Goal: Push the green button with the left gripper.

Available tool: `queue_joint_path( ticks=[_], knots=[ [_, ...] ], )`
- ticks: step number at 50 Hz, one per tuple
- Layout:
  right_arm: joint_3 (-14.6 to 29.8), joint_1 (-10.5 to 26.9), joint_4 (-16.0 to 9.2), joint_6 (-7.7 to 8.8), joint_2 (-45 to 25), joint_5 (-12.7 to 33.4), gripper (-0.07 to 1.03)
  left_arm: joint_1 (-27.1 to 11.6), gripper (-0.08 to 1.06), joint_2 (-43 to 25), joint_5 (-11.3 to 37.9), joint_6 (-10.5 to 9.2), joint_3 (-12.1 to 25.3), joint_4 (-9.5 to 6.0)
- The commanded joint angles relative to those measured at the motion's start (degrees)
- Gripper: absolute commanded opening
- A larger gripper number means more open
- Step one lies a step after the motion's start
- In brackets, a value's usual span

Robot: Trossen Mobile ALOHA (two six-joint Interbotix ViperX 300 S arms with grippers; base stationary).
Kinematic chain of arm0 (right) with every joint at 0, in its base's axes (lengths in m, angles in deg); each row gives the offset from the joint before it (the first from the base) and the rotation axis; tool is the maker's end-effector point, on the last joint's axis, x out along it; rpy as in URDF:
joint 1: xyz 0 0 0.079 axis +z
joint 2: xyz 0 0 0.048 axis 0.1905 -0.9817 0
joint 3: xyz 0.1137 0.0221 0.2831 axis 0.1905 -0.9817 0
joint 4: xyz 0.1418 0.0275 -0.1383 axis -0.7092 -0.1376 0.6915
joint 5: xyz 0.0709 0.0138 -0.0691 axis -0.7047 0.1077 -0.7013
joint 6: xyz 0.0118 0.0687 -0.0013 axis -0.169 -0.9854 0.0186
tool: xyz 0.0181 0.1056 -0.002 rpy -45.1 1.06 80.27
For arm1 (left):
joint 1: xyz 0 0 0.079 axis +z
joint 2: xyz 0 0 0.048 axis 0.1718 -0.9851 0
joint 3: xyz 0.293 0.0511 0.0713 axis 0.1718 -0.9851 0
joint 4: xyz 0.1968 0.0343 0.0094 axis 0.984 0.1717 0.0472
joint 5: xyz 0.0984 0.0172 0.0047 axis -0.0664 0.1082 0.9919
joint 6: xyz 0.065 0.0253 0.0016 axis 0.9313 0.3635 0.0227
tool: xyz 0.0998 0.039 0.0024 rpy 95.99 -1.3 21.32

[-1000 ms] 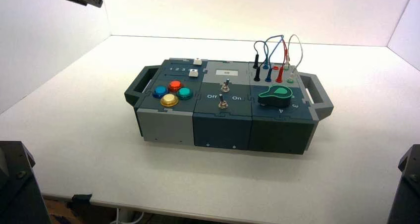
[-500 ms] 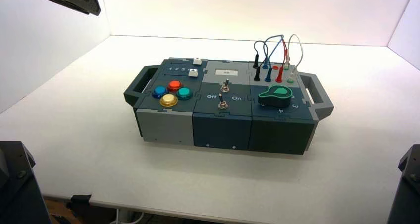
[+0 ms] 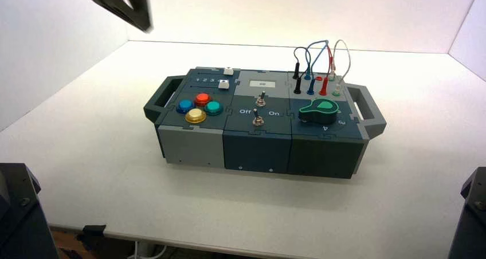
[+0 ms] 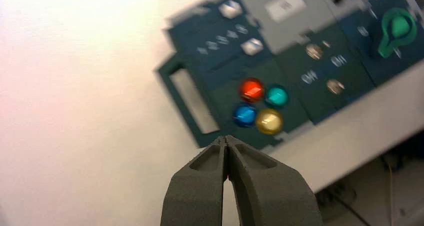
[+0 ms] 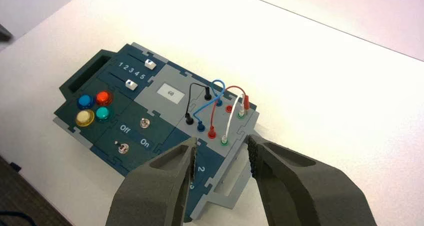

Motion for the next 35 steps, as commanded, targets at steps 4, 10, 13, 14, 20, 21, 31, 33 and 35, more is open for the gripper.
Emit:
queue_joint_path(
  ticks=[4,10,13,14,20,21,31,33,35],
  knots=[
    [0.79,0.00,-0.18,-0.18,-0.26,-0.62,0.54,-3.25,-0.03,-8.53,-0.79,1.76,2.81,-0.18],
    [0.79,0.00,-0.18,-0.18,-0.26,-0.62,0.53,-5.10,-0.03,-14.24,-0.79,2.64,4.75,-0.26],
    [0.79,0.00,-0.18,-0.18,-0.18,-0.62,0.53,-5.98,-0.03,-16.08,-1.14,2.72,5.80,-0.26],
    [0.79,0.00,-0.18,-0.18,-0.18,-0.62,0.53,-6.15,-0.03,-16.70,-1.32,2.81,6.15,-0.18],
    [0.79,0.00,-0.18,-0.18,0.00,-0.62,0.53,-7.12,-0.03,-18.11,-3.43,2.99,7.73,-0.26],
    [0.70,-0.09,-0.18,-0.18,0.09,-0.62,0.53,-7.21,-0.03,-18.37,-3.52,2.99,8.00,-0.26],
    [0.70,-0.09,-0.18,-0.18,0.26,-0.62,0.52,-7.65,-0.03,-21.18,-3.96,3.34,9.40,-0.26],
    [0.70,0.00,-0.18,-0.18,0.26,-0.62,0.52,-7.82,-0.03,-22.06,-3.96,3.52,9.67,-0.26],
    [0.70,-0.09,-0.18,-0.18,0.26,-0.62,0.52,-8.17,-0.03,-22.59,-3.87,3.52,9.84,-0.26]
  ],
)
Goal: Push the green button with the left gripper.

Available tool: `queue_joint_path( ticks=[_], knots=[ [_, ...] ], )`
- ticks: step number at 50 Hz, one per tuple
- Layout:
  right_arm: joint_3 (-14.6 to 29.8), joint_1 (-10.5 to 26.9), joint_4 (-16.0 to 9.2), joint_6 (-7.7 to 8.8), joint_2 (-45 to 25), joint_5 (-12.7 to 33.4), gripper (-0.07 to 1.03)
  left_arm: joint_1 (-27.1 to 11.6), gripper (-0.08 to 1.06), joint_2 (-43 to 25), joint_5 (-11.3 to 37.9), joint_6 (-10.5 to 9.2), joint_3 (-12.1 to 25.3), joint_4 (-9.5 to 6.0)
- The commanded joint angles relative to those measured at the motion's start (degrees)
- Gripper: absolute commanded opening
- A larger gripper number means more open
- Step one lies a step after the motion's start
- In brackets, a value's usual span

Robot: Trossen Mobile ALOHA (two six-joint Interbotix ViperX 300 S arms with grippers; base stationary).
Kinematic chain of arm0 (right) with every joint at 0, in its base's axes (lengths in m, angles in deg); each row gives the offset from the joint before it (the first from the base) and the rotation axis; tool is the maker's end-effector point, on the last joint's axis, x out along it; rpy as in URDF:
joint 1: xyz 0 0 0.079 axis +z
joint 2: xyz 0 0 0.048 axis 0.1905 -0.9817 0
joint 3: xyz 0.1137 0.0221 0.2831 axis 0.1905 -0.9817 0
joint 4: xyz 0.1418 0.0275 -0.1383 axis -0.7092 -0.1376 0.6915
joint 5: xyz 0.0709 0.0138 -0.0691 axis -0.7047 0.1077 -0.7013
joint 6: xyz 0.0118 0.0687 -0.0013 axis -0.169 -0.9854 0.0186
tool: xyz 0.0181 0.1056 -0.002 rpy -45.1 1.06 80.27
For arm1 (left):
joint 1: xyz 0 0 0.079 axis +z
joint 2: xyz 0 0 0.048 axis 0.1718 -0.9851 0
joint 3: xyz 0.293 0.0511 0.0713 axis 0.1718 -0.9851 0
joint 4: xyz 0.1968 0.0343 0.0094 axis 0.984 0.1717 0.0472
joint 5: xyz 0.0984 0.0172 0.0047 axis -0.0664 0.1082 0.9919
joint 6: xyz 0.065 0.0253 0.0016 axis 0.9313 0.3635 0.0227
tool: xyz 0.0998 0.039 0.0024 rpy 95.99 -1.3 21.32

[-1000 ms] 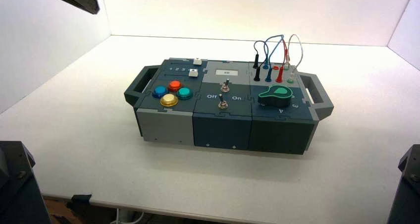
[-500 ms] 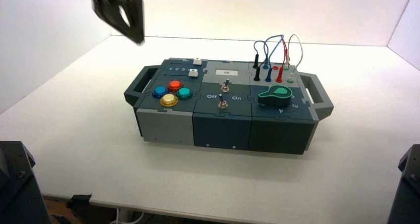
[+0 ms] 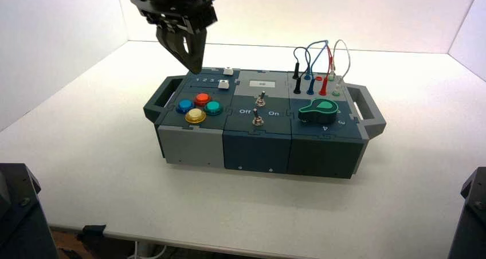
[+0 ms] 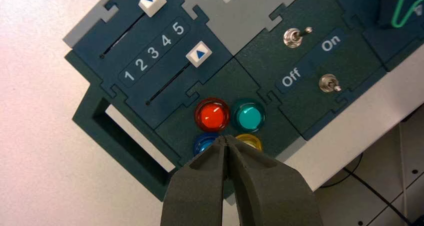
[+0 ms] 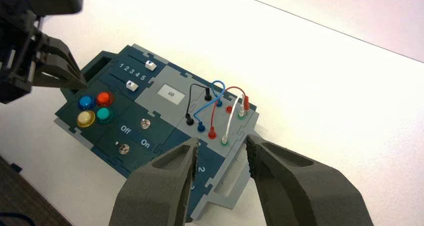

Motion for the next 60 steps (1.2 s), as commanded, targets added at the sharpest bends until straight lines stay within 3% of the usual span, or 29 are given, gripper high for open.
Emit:
queue_joint_path(
  ticks=[1,32,60],
  knots=[
    [0.79,0.00,-0.18,-0.09,-0.35,-0.62,0.52,-0.97,-0.03,-0.97,-0.44,0.53,1.93,-0.18],
    [0.70,0.00,-0.09,-0.18,-0.35,-0.62,0.52,-5.54,-0.03,-6.33,-0.44,0.79,3.43,-0.18],
    [0.70,-0.09,-0.09,-0.18,-0.35,-0.62,0.52,-5.62,-0.03,-8.53,-1.05,0.79,3.52,-0.18]
  ],
)
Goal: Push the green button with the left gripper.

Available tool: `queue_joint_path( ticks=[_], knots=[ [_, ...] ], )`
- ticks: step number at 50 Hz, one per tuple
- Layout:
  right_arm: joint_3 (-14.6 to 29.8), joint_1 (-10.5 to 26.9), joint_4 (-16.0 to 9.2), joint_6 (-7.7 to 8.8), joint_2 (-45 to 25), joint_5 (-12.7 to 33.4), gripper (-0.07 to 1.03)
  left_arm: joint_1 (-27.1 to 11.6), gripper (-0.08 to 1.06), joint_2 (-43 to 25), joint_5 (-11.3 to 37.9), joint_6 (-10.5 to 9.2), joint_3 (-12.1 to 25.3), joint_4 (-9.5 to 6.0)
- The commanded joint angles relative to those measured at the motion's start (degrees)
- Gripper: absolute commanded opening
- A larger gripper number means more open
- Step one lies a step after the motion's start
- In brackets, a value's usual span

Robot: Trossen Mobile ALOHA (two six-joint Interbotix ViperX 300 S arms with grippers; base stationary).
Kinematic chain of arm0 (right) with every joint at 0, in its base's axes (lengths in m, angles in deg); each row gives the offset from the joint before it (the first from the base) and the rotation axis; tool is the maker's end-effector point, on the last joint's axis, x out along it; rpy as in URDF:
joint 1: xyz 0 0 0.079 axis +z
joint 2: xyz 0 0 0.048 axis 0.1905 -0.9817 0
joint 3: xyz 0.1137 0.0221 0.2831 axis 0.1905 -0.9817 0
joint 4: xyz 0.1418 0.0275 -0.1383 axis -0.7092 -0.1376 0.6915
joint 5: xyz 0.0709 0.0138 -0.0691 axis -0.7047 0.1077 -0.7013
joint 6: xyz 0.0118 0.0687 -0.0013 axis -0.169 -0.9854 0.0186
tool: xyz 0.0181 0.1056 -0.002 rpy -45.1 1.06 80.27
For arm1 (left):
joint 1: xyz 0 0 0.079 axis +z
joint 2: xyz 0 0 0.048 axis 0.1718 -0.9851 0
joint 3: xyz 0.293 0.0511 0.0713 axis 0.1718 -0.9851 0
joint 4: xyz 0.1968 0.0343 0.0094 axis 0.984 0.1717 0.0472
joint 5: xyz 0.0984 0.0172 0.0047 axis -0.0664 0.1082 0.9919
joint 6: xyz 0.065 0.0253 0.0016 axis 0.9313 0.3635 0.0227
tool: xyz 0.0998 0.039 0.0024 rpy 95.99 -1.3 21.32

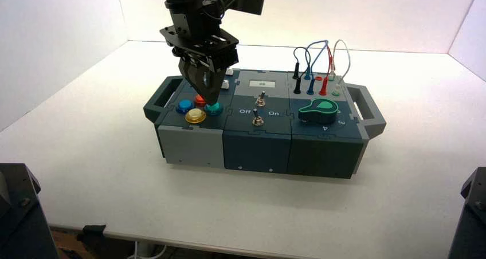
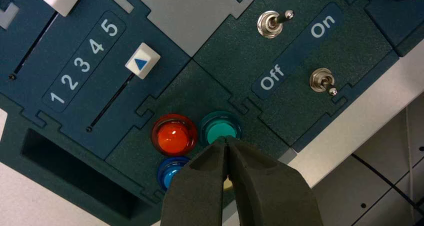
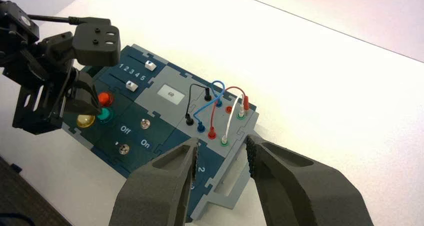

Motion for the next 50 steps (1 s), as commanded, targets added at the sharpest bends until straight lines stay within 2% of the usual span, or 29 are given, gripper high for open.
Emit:
queue_joint_path(
  ticks=[1,26,35,50],
  knots=[
    [0.88,-0.09,-0.09,-0.09,-0.26,-0.62,0.52,-0.35,-0.03,0.62,-0.35,0.35,1.41,-0.26],
    [0.70,0.00,-0.09,-0.09,0.18,-0.62,0.52,-0.35,-0.03,-1.41,0.26,0.35,1.58,-0.18],
    [0.62,0.00,-0.18,-0.09,0.62,-0.62,0.52,-0.35,-0.03,2.02,-0.44,0.35,1.49,-0.18],
    [0.62,-0.09,-0.09,-0.09,0.62,-0.62,0.52,-0.09,-0.03,13.01,-3.43,0.26,0.00,0.00]
  ],
)
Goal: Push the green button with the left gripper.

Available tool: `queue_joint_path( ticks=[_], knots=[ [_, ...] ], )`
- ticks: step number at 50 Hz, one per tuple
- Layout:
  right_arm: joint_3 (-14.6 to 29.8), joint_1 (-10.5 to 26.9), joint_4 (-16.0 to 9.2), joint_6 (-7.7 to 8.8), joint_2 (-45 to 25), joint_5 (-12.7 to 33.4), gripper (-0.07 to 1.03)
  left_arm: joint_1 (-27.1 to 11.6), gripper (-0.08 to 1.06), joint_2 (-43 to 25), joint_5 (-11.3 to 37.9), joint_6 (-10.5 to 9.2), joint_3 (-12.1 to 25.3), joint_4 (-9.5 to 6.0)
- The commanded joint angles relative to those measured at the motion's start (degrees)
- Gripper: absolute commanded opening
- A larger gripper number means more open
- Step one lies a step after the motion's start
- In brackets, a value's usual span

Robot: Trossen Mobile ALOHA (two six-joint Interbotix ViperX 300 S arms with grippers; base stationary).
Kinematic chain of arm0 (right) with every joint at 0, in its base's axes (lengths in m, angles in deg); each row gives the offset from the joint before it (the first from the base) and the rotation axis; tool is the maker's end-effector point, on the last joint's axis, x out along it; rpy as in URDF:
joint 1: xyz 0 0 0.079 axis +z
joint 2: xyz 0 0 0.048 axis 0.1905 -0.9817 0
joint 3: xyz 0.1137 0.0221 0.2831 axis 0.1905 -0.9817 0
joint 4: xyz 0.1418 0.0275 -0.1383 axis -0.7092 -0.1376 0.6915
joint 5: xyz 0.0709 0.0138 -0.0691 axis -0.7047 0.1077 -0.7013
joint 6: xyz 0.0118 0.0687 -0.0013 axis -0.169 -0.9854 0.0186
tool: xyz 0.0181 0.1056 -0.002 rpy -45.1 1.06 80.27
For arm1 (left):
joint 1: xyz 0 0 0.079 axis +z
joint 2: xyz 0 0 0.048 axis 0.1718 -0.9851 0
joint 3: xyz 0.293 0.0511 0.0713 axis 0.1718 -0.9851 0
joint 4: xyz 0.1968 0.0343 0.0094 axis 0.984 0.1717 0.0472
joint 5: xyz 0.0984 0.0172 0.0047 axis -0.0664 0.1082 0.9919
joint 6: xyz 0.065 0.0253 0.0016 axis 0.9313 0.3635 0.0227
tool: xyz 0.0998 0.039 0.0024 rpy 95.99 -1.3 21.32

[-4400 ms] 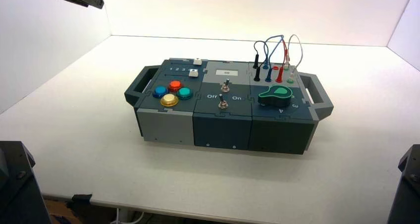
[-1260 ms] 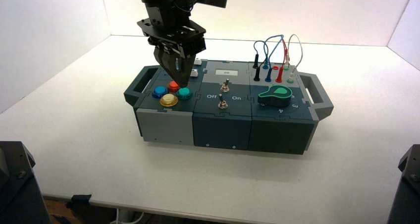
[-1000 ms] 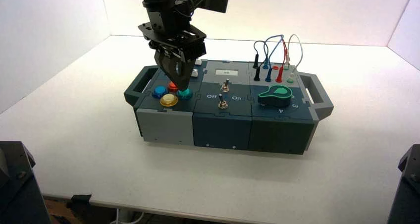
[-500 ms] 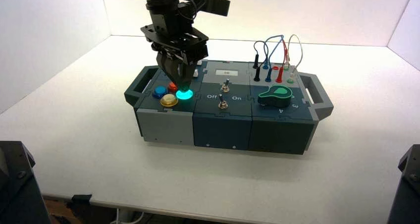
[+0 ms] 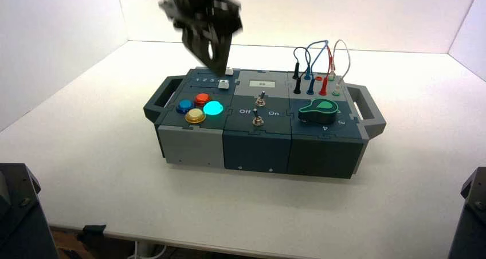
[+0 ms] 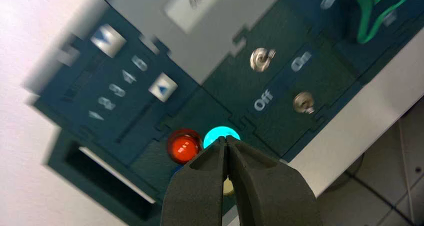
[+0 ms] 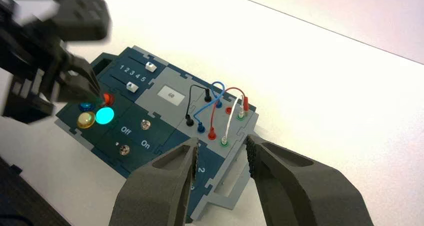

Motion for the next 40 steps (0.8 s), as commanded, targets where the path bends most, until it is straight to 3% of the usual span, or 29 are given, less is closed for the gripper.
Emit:
queue_joint_path(
  ticks=[1,10,14,16,20,30,40],
  knots=[
    [0.88,0.00,-0.09,-0.09,-0.35,-0.70,0.52,-0.09,-0.03,5.45,-1.14,0.26,0.00,0.09],
    [0.88,-0.09,-0.09,-0.09,-0.35,-0.62,0.52,2.02,0.02,11.51,-1.49,0.18,-1.32,0.18],
    [0.88,-0.09,-0.09,-0.09,-0.35,-0.62,0.52,3.87,0.24,13.97,-1.05,0.09,-1.85,0.09],
    [0.88,0.00,-0.09,-0.09,-0.35,-0.62,0.52,5.19,0.43,15.21,-0.62,0.00,-2.20,0.09],
    [0.88,0.00,-0.09,-0.09,-0.35,-0.62,0.52,7.29,0.69,16.79,0.53,0.09,-2.46,0.26],
    [0.88,0.00,-0.18,-0.09,-0.35,-0.79,0.52,8.88,0.70,19.42,0.26,0.09,-3.87,0.62],
    [0.88,0.00,-0.18,-0.09,-0.35,-0.79,0.52,10.90,0.70,21.45,-4.75,0.09,-7.47,0.62]
  ],
)
